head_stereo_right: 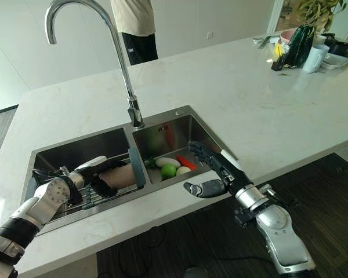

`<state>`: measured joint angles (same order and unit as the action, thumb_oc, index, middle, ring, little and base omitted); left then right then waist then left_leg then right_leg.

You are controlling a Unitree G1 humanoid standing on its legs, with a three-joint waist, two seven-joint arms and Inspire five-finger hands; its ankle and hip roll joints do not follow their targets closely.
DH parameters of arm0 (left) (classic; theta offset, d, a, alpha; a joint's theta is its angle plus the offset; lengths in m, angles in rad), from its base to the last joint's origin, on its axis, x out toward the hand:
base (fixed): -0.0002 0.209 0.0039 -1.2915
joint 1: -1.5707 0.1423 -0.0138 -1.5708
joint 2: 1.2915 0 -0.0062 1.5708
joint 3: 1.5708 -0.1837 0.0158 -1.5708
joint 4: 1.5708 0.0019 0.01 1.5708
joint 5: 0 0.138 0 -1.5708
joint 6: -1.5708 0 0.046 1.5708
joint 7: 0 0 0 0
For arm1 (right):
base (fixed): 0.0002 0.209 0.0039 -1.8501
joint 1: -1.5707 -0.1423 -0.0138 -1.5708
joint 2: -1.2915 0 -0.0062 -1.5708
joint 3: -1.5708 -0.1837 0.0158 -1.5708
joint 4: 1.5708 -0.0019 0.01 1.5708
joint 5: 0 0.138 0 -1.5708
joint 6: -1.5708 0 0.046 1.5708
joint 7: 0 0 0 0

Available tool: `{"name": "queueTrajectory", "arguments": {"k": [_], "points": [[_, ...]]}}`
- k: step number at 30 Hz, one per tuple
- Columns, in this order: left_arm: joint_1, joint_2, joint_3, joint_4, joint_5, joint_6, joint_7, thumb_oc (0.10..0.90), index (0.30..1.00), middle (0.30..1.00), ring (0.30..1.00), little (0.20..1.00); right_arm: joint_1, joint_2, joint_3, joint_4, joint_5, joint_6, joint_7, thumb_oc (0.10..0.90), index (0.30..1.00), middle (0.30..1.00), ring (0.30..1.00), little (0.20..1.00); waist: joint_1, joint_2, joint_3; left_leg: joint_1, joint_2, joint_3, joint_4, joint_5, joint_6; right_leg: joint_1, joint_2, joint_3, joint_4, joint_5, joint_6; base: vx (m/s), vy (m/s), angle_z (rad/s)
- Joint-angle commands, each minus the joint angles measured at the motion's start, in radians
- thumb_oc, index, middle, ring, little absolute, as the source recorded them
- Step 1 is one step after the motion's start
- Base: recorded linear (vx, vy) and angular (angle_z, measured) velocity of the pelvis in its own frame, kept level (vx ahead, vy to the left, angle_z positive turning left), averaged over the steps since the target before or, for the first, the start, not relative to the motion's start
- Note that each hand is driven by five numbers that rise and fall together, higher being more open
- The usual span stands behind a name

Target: Place the dishes in the dishwasher.

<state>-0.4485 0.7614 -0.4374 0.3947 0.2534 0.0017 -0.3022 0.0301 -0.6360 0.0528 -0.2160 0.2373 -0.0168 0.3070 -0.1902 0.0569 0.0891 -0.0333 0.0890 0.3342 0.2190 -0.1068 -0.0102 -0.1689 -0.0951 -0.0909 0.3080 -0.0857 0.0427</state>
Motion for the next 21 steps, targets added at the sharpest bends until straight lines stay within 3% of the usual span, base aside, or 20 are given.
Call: {"name": "queueTrajectory", "arguments": {"k": [1,6,12,13,21], "points": [[-0.124,-0.005,0.025,0.018,0.032,-0.010,0.028,0.400,0.300,0.300,0.300,0.300,-0.103,-0.001,-0.020,-0.042,0.013,-0.081,0.006,0.800,0.900,0.900,0.900,0.900,-0.003,0.006,-0.066,-0.012,0.041,-0.049,0.081,-0.132,-0.022,0.044,-0.036,-0.017,-0.008,-0.075,0.115,0.00,0.000,0.00],[-0.088,0.007,0.058,0.015,0.046,-0.013,0.089,0.400,0.300,0.300,0.300,0.300,-0.090,-0.005,-0.031,-0.045,0.010,-0.067,0.011,0.800,0.900,0.900,0.900,0.900,0.007,0.001,-0.062,-0.013,0.041,-0.054,0.081,-0.129,-0.024,0.046,-0.039,-0.024,-0.008,-0.076,0.115,0.00,0.000,0.00],[0.007,0.045,0.183,-0.095,0.023,-0.039,0.212,0.400,0.300,0.300,0.300,0.300,-0.069,0.003,-0.059,-0.056,0.005,-0.066,-0.003,0.800,0.900,0.900,0.900,0.900,0.041,-0.005,-0.058,-0.022,0.039,-0.075,0.081,-0.124,-0.027,0.054,-0.052,-0.050,-0.008,-0.079,0.113,0.00,0.002,0.04],[0.105,0.062,0.326,-0.212,-0.012,-0.083,0.347,0.400,0.300,0.300,0.300,0.300,-0.051,0.028,-0.092,-0.068,-0.001,-0.087,-0.042,0.800,0.900,0.900,0.900,0.900,0.079,-0.011,-0.054,-0.030,0.036,-0.095,0.081,-0.122,-0.030,0.060,-0.063,-0.074,-0.008,-0.083,0.113,-0.01,-0.003,0.18],[0.385,0.008,0.648,-0.465,-0.056,-0.203,0.550,0.400,0.300,0.300,0.300,0.300,0.013,0.114,-0.181,-0.134,0.012,-0.159,-0.149,0.800,0.900,0.900,0.900,0.900,0.139,-0.017,-0.050,-0.045,0.034,-0.130,0.081,-0.118,-0.036,0.072,-0.081,-0.119,-0.008,-0.095,0.107,-0.02,-0.016,0.26]]}}
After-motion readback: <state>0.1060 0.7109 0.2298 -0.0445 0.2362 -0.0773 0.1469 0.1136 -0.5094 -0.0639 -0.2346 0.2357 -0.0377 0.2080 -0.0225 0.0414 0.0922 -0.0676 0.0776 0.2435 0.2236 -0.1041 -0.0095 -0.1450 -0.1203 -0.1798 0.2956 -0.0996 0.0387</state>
